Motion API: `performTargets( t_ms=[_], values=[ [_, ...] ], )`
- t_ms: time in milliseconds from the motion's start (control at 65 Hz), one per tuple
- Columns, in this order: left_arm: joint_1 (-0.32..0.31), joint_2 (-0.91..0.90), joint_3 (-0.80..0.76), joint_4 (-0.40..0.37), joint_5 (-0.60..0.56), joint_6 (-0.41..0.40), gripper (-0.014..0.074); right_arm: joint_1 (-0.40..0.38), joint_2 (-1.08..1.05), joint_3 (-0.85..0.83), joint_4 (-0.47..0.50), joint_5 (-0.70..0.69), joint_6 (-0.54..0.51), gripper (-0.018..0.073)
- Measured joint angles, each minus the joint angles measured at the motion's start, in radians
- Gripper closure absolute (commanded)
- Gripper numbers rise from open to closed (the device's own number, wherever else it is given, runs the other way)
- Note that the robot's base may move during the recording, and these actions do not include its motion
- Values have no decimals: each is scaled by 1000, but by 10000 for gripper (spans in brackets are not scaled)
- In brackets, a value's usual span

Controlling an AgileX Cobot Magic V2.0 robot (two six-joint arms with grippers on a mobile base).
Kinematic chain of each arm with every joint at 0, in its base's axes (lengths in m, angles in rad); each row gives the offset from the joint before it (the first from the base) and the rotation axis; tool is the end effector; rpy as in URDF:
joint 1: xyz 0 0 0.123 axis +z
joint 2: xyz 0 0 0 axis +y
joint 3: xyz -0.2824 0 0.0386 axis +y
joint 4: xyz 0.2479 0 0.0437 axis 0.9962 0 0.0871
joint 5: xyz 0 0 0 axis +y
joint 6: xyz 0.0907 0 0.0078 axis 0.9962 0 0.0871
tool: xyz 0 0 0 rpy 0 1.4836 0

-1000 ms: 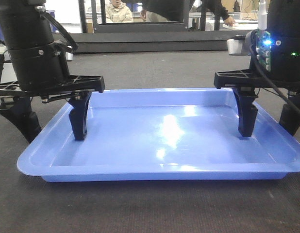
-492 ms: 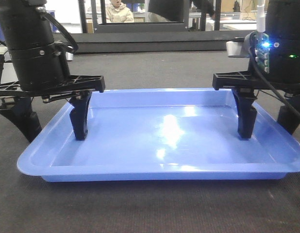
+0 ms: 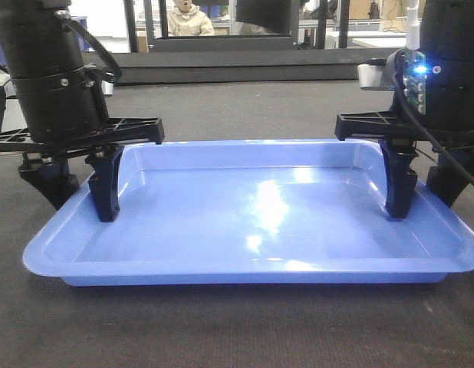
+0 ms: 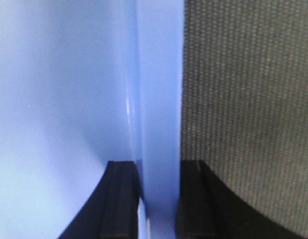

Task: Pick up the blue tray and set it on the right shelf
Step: 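Lift the blue tray with both grippers toward the robot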

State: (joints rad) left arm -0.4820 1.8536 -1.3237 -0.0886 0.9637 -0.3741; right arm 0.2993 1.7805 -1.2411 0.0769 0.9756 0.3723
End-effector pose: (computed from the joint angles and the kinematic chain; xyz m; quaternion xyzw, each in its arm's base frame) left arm 0.3219 -0.1759 0.2063 0.0315 0.9954 -0.0689 0.0587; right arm 0.3276 0.1072 0.2114 0.0556 0.9953 0.0550 0.0564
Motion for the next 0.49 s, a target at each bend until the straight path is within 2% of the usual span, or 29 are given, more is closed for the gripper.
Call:
performTargets(
  t_ms=[492],
  values=[
    [0, -43, 0, -4, 0, 0, 593, 0, -63, 0, -7, 0, 0, 366]
  ],
)
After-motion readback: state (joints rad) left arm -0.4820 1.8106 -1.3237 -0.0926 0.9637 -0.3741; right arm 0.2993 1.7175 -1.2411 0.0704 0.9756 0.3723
